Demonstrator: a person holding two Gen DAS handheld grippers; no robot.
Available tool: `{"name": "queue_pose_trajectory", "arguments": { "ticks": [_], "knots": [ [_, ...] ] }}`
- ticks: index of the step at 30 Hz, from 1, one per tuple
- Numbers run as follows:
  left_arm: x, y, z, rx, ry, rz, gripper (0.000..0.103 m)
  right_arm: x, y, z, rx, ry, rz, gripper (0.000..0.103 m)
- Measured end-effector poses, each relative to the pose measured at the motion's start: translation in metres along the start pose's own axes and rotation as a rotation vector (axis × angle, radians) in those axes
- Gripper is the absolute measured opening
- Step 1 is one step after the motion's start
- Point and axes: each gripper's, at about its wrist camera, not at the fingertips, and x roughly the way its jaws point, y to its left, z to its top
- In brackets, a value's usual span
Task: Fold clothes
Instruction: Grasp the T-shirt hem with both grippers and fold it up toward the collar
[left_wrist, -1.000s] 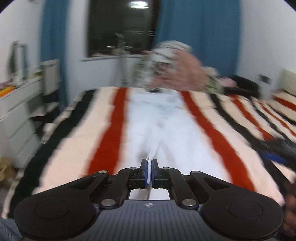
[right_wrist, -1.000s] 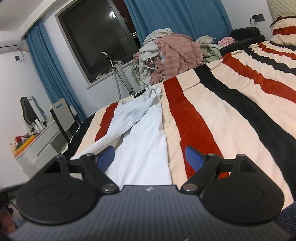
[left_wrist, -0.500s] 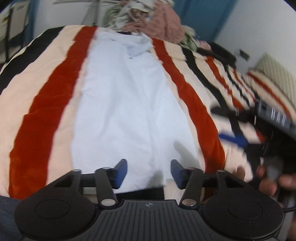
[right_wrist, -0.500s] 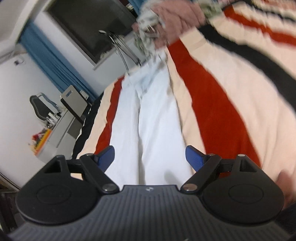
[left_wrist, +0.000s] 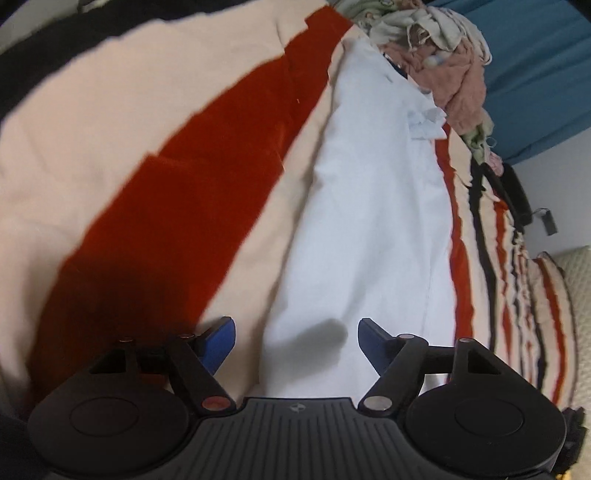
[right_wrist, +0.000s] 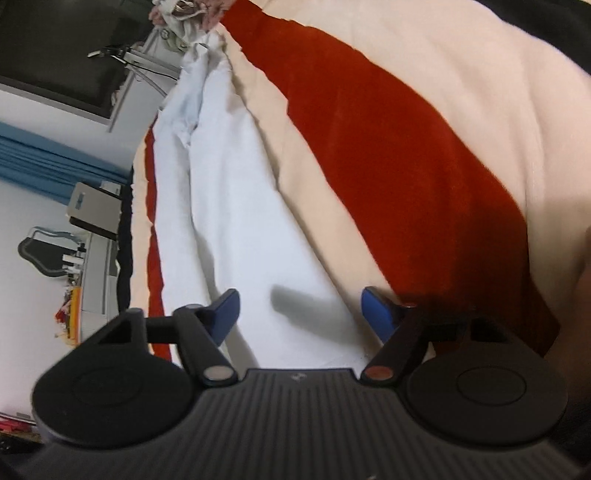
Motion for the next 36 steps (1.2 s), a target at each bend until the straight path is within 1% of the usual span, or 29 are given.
{"name": "queue_pose_trajectory", "arguments": {
  "ticks": [1, 2, 4, 5, 6, 7, 9, 10, 13, 15, 16, 17, 18, 19, 20, 22, 24, 25, 28, 30, 32, 33, 36],
  "knots": [
    [0.0, 0.001, 0.0, -0.003, 0.007, -0.013, 0.068, 0.001, -0.001, -0.001, 0.0, 0.011, 0.007, 0.06],
    [0.0, 0.001, 0.0, 0.001, 0.011, -0.023, 0.057, 0.001, -0.002, -0.002, 0.005, 0.022, 0.026, 0.056],
    [-0.001, 0.003, -0.003, -0.003, 0.019, -0.053, 0.049, 0.0, -0.002, -0.005, 0.008, 0.041, 0.065, 0.048],
    [0.0, 0.003, -0.008, -0.01, 0.023, -0.043, 0.044, -0.002, -0.001, -0.007, -0.002, 0.044, 0.083, 0.047],
    [0.001, 0.004, -0.012, -0.016, 0.027, -0.033, 0.041, -0.004, 0.001, -0.009, -0.012, 0.044, 0.093, 0.047],
    [0.003, 0.004, -0.017, -0.023, 0.031, -0.022, 0.04, -0.004, 0.002, -0.01, -0.021, 0.037, 0.086, 0.047],
    [0.004, 0.006, -0.027, -0.027, 0.04, 0.001, 0.04, -0.005, 0.003, -0.013, -0.026, 0.027, 0.052, 0.048],
    [0.005, 0.006, -0.027, -0.023, 0.042, 0.006, 0.041, -0.003, 0.002, -0.013, -0.022, 0.026, 0.03, 0.048],
    [0.008, 0.004, -0.029, -0.01, 0.061, 0.006, 0.043, 0.004, 0.002, -0.014, -0.021, 0.044, -0.015, 0.048],
    [0.01, 0.002, -0.032, 0.011, 0.074, 0.012, 0.041, 0.006, 0.003, -0.018, -0.042, 0.067, -0.022, 0.048],
    [0.009, 0.0, -0.034, 0.026, 0.074, 0.017, 0.037, 0.006, 0.006, -0.02, -0.057, 0.081, -0.019, 0.048],
    [0.006, -0.001, -0.036, 0.039, 0.07, 0.019, 0.028, 0.006, 0.007, -0.022, -0.069, 0.091, -0.015, 0.047],
    [0.004, -0.002, -0.039, 0.046, 0.067, 0.022, 0.022, 0.004, 0.008, -0.024, -0.075, 0.091, -0.013, 0.044],
    [0.004, -0.001, -0.042, 0.041, 0.059, 0.025, 0.013, 0.002, 0.008, -0.025, -0.078, 0.09, -0.012, 0.029],
    [0.002, 0.001, -0.043, 0.027, 0.052, 0.018, 0.008, 0.0, 0.008, -0.027, -0.074, 0.092, -0.009, 0.016],
    [-0.003, 0.006, -0.042, -0.01, 0.036, -0.017, 0.004, -0.004, 0.009, -0.029, -0.077, 0.086, 0.006, 0.014],
    [-0.008, 0.009, -0.041, -0.053, 0.009, -0.069, 0.003, -0.011, 0.012, -0.03, -0.094, 0.062, 0.019, 0.011],
    [-0.012, 0.011, -0.039, -0.077, -0.01, -0.105, 0.003, -0.015, 0.014, -0.03, -0.097, 0.045, 0.032, 0.011],
    [-0.029, 0.015, -0.032, -0.172, -0.058, -0.23, 0.003, -0.038, 0.017, -0.024, -0.078, -0.036, 0.131, 0.011],
    [-0.042, 0.011, -0.023, -0.225, -0.074, -0.33, 0.003, -0.058, 0.03, -0.013, -0.112, -0.104, 0.188, 0.01],
    [-0.059, 0.001, -0.013, -0.243, -0.094, -0.394, 0.003, -0.078, 0.044, -0.002, -0.141, -0.153, 0.237, 0.01],
    [-0.071, -0.007, -0.01, -0.236, -0.114, -0.419, 0.003, -0.086, 0.051, 0.005, -0.142, -0.163, 0.268, 0.01],
    [-0.101, -0.027, -0.007, -0.182, -0.163, -0.456, 0.002, -0.114, 0.069, 0.021, -0.164, -0.194, 0.341, 0.01]
  ]
}}
